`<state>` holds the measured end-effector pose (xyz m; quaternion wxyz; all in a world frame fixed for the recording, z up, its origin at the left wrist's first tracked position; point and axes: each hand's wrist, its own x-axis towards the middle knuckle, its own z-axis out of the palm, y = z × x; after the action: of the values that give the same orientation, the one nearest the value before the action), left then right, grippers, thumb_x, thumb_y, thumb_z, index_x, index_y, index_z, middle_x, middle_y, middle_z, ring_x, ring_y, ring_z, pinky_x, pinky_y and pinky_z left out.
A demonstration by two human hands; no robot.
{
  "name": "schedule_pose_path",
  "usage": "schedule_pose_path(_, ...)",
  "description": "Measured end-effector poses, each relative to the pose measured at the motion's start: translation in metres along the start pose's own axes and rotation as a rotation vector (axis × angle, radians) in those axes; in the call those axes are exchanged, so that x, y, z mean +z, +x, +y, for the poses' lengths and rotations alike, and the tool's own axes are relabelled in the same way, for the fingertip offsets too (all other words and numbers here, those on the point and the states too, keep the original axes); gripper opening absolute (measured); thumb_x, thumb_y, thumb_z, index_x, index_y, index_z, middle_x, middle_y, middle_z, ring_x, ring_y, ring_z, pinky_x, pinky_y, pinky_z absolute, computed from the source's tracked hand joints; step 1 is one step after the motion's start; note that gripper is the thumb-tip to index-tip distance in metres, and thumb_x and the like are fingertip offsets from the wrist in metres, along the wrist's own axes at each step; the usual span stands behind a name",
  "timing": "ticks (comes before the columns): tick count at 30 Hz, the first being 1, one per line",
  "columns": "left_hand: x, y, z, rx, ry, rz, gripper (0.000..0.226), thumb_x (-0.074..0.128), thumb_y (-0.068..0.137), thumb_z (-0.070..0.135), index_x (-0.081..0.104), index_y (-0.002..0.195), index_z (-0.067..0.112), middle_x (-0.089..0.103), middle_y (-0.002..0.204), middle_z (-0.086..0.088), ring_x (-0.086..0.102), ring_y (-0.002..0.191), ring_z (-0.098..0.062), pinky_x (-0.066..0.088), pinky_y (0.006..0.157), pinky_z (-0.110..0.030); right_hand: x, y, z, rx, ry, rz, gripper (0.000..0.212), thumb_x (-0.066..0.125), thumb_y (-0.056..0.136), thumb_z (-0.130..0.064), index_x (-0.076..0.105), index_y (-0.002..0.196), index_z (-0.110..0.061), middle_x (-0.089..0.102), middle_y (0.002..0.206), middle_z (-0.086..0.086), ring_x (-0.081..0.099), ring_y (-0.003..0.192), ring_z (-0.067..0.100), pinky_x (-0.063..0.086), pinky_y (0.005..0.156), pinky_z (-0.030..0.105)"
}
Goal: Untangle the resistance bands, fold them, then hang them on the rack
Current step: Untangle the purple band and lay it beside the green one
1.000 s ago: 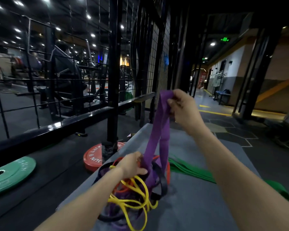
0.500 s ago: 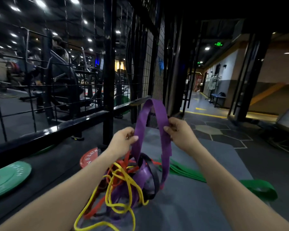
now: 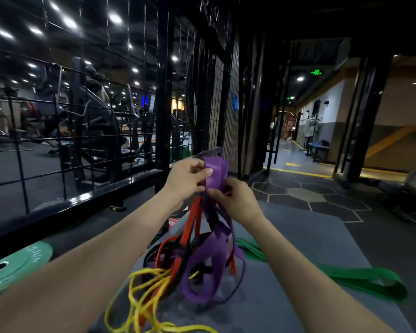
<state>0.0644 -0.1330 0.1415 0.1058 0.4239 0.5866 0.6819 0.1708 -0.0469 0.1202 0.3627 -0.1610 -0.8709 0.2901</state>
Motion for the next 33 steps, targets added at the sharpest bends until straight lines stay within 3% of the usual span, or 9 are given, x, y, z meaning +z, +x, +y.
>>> schedule_pose_path(3, 0.002, -0.005, -0.008, -0.008, 0.039, -0.016, 0.016, 0.061, 0.087, 0.006, 0.058, 0.077, 0.019, 0.056, 0.074, -0.002, 0.054, 0.066, -0.011, 0.05, 0.052, -0.016, 0.007, -0.002, 0.005, 0.013, -0.117, 0.043, 0.03, 0.061, 0.088, -0.03, 0.058, 0.081, -0.001, 0.058, 0.073, 0.01, 0.05, 0.068, 0.025, 0.03, 0.058, 0.031)
schedule_pose_path(9, -0.004, -0.028, -0.049, -0.068, 0.206, -0.177, 0.025, 0.07, 0.077, 0.0, 0.053, 0.077, 0.017, 0.059, 0.069, 0.003, 0.054, 0.059, 0.0, 0.044, 0.058, -0.008, 0.018, -0.016, 0.031, 0.103, -0.146, -0.069, 0.023, 0.064, 0.086, -0.027, 0.059, 0.068, -0.014, 0.057, 0.068, 0.005, 0.049, 0.066, 0.018, 0.033, 0.059, 0.029)
schedule_pose_path(12, -0.005, -0.045, -0.075, -0.129, 0.411, -0.287, 0.028, 0.075, 0.075, 0.006, 0.053, 0.089, 0.017, 0.059, 0.072, 0.014, 0.057, 0.067, -0.001, 0.045, 0.067, -0.017, 0.016, -0.019, 0.038, 0.128, -0.067, -0.074, 0.034, 0.065, 0.086, -0.025, 0.055, 0.056, -0.015, 0.053, 0.055, 0.001, 0.042, 0.052, 0.011, 0.032, 0.052, 0.026)
schedule_pose_path(14, -0.007, -0.047, -0.084, -0.104, 0.466, -0.25, 0.023, 0.071, 0.081, 0.013, 0.056, 0.097, 0.017, 0.059, 0.079, 0.007, 0.055, 0.073, -0.01, 0.044, 0.07, -0.022, 0.01, -0.016, 0.037, 0.148, 0.002, -0.045, 0.041, 0.065, 0.086, -0.024, 0.046, 0.051, -0.02, 0.045, 0.05, -0.006, 0.036, 0.047, 0.007, 0.027, 0.048, 0.023)
schedule_pose_path(17, -0.012, -0.037, -0.075, -0.039, 0.417, -0.146, 0.01, 0.061, 0.089, 0.014, 0.064, 0.097, 0.01, 0.066, 0.082, -0.011, 0.056, 0.07, -0.014, 0.047, 0.07, -0.024, -0.006, -0.005, 0.034, 0.169, 0.139, 0.062, 0.04, 0.064, 0.086, -0.028, 0.052, 0.063, 0.002, 0.043, 0.056, 0.015, 0.039, 0.056, 0.017, 0.031, 0.055, 0.028)
schedule_pose_path(20, -0.021, -0.025, -0.059, 0.027, 0.459, -0.007, 0.008, 0.056, 0.092, 0.017, 0.063, 0.095, 0.016, 0.06, 0.072, 0.002, 0.053, 0.065, -0.01, 0.042, 0.06, -0.016, -0.027, 0.006, 0.026, 0.138, 0.219, 0.144, 0.037, 0.063, 0.088, -0.026, 0.057, 0.077, 0.009, 0.05, 0.062, 0.014, 0.043, 0.059, 0.018, 0.034, 0.055, 0.029)
schedule_pose_path(24, -0.032, -0.017, -0.065, -0.113, 0.416, 0.142, 0.012, 0.055, 0.093, 0.024, 0.064, 0.097, 0.017, 0.059, 0.076, 0.002, 0.056, 0.073, -0.018, 0.045, 0.069, -0.028, -0.04, 0.007, 0.029, 0.136, 0.257, 0.173, 0.031, 0.06, 0.09, -0.025, 0.062, 0.086, 0.006, 0.063, 0.076, 0.02, 0.054, 0.064, 0.02, 0.046, 0.059, 0.038)
schedule_pose_path(28, -0.034, -0.026, -0.091, -0.219, 0.697, 0.09, 0.022, 0.056, 0.092, 0.026, 0.064, 0.107, 0.012, 0.064, 0.099, -0.007, 0.06, 0.097, -0.026, 0.044, 0.079, -0.03, -0.032, -0.009, 0.05, 0.206, 0.23, 0.13, 0.035, 0.06, 0.09, -0.024, 0.059, 0.085, 0.011, 0.057, 0.073, 0.014, 0.049, 0.064, 0.019, 0.038, 0.059, 0.032)
schedule_pose_path(33, -0.023, -0.039, -0.119, -0.207, 0.904, 0.018, 0.028, 0.059, 0.085, 0.017, 0.059, 0.113, 0.012, 0.054, 0.117, -0.014, 0.055, 0.106, -0.033, 0.045, 0.094, -0.039, -0.026, -0.031, 0.079, 0.246, 0.13, 0.086, 0.042, 0.063, 0.088, -0.026, 0.055, 0.079, 0.015, 0.047, 0.065, 0.011, 0.038, 0.062, 0.018, 0.03, 0.059, 0.03)
